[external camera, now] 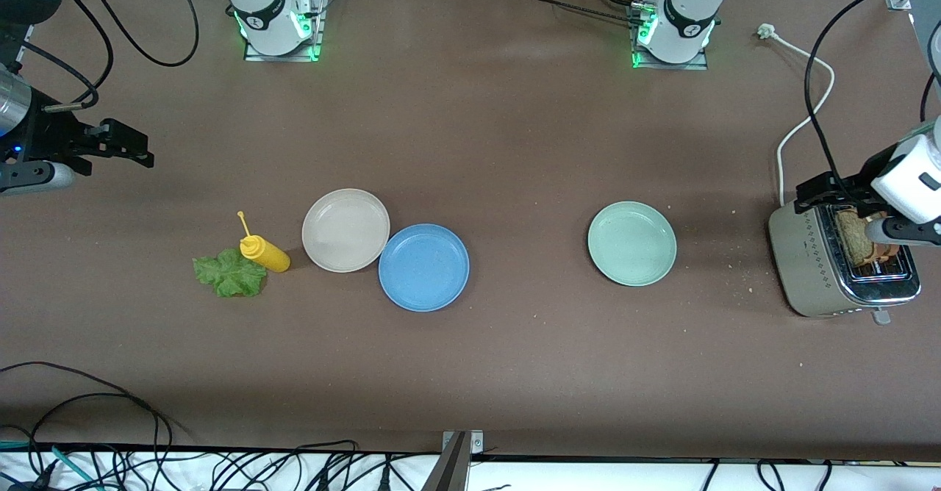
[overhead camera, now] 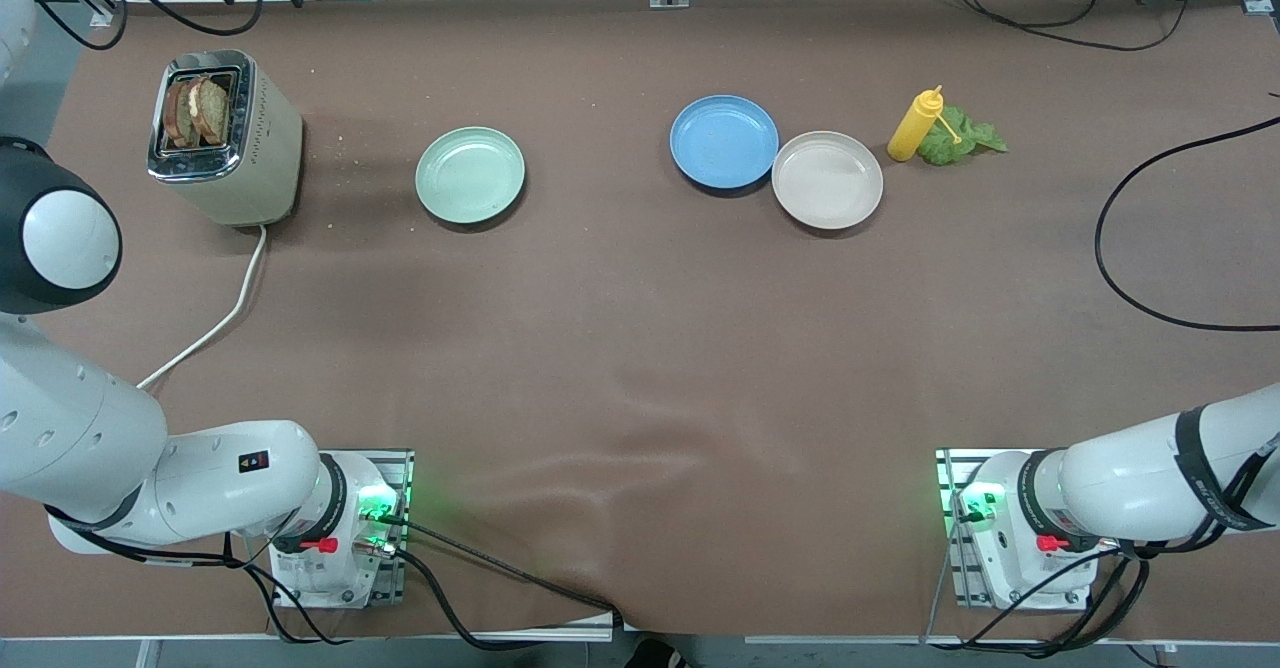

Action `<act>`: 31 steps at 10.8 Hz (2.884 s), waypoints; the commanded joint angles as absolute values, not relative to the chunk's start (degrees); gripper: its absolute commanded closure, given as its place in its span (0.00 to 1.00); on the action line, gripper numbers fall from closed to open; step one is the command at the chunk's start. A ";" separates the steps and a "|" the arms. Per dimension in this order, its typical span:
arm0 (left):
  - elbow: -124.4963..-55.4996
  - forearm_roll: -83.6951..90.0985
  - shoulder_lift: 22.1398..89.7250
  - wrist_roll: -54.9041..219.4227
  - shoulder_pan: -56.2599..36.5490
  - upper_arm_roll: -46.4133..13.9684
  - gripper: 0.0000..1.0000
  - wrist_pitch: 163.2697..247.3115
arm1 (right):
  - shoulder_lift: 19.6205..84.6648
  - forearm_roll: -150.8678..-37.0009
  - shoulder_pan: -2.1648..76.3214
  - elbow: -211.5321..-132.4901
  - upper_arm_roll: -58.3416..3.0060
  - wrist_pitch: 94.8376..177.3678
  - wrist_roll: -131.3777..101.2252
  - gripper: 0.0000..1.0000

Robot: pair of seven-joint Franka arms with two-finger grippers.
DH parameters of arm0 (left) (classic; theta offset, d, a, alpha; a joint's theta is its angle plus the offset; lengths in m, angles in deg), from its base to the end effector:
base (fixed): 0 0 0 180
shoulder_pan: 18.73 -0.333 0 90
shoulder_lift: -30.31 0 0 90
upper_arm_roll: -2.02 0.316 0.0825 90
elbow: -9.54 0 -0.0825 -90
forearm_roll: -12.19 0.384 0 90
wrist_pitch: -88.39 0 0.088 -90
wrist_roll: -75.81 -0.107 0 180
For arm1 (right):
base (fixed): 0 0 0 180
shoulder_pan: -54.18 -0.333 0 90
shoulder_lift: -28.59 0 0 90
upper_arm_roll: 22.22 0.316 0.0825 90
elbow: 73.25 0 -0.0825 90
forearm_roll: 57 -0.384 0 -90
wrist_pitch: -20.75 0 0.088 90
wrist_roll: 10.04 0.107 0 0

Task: Make sandwich in blue plate with both arms
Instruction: 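Grasp a bread slice in the toaster slot with the left gripper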

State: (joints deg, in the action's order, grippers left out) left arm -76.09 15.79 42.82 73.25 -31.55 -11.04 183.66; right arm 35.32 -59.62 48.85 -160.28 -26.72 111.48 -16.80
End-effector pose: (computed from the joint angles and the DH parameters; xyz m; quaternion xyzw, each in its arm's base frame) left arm 0.6222 0.0171 0.5427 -0.9994 0.0259 0.0223 0.0062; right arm 0.5895 0.0160 0.5831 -0.9973 -0.0654 0.0253 0.0196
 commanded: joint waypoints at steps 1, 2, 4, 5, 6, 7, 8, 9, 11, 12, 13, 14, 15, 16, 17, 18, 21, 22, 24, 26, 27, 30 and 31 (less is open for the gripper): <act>-77.47 16.58 42.17 73.96 -31.83 -11.17 0.00 182.87 | 35.27 -60.16 48.99 -159.47 -26.79 111.19 -17.16 0.00; -77.39 16.85 42.26 73.35 -32.17 -11.08 0.00 182.96 | 35.27 -60.25 48.99 -159.47 -26.79 111.19 -17.16 0.00; -77.38 16.94 42.18 73.44 -32.18 -11.08 0.00 182.96 | 35.27 -60.16 48.99 -159.47 -26.79 111.19 -17.16 0.00; -77.47 16.94 42.18 73.35 -32.18 -10.99 0.00 182.96 | 35.27 -60.16 48.99 -159.47 -26.79 111.19 -17.16 0.00; -77.47 16.85 42.18 73.35 -32.26 -11.08 0.00 182.87 | 35.27 -60.16 48.99 -159.47 -26.79 111.19 -17.16 0.00; -77.47 16.94 42.18 73.26 -32.26 -11.08 0.00 182.96 | 35.27 -60.16 48.99 -159.47 -26.79 111.19 -17.16 0.00; -77.47 16.94 42.26 73.26 -32.26 -10.99 0.00 182.96 | 35.27 -60.16 48.99 -159.47 -26.79 111.19 -17.16 0.00; -77.56 16.85 42.26 73.26 -32.35 -11.08 0.00 182.87 | 35.27 -60.16 48.99 -159.47 -26.79 111.19 -17.16 0.00; -77.56 16.94 42.26 73.17 -32.44 -10.99 0.00 182.87 | 35.27 -60.16 48.99 -159.47 -26.79 111.19 -17.16 0.00; -77.47 16.94 42.35 73.00 -33.05 -10.91 0.00 182.96 | 35.27 -60.16 48.99 -159.47 -26.79 111.19 -17.16 0.00; -77.13 17.03 42.44 72.65 -33.66 -10.90 0.00 183.05 | 35.27 -60.16 48.99 -159.47 -26.79 111.19 -17.16 0.00; -76.69 17.11 43.22 70.99 -34.02 -10.47 0.00 183.31 | 35.27 -60.16 48.99 -159.47 -26.79 111.19 -17.16 0.00; -76.60 17.12 43.67 69.50 -35.07 -10.20 0.00 183.49 | 35.27 -60.16 48.99 -159.47 -26.79 111.19 -17.16 0.00; -76.51 16.85 45.06 68.52 -36.38 -10.20 0.00 183.58 | 35.27 -60.16 48.99 -159.47 -26.79 111.19 -17.16 0.00; -76.51 17.29 46.29 68.08 -37.70 -10.11 0.00 185.75 | 35.27 -60.16 48.99 -159.47 -26.79 111.19 -17.16 0.00; -76.51 19.81 47.87 68.07 -38.58 -10.20 0.00 188.47 | 35.27 -60.16 48.99 -159.47 -26.79 111.19 -17.16 0.00; -75.28 22.30 53.41 67.99 -40.95 -10.11 0.00 193.06 | 35.27 -60.16 48.99 -159.47 -26.79 111.19 -17.16 0.00; -75.28 22.39 54.56 67.99 -41.75 -10.11 0.00 194.46 | 35.27 -60.16 48.99 -159.47 -26.79 111.19 -17.16 0.00; -75.28 22.74 55.79 67.99 -43.24 -10.11 0.01 195.18 | 35.27 -60.16 48.99 -159.47 -26.79 111.19 -17.16 0.00; -75.89 22.65 55.89 67.99 -44.48 -10.11 0.01 194.92 | 35.27 -60.16 49.08 -159.47 -26.79 111.19 -17.16 0.00; -76.24 22.65 56.06 67.99 -45.00 -10.11 0.01 194.83 | 35.27 -60.16 48.99 -159.47 -26.79 111.19 -17.16 0.00; -76.33 22.48 57.12 67.90 -45.71 -10.20 0.01 194.74 | 35.27 -60.16 48.99 -159.47 -26.79 111.19 -17.16 0.00; -76.24 22.30 57.03 67.90 -45.54 -10.29 0.01 194.74 | 35.27 -60.16 48.99 -159.47 -26.79 111.19 -17.16 0.00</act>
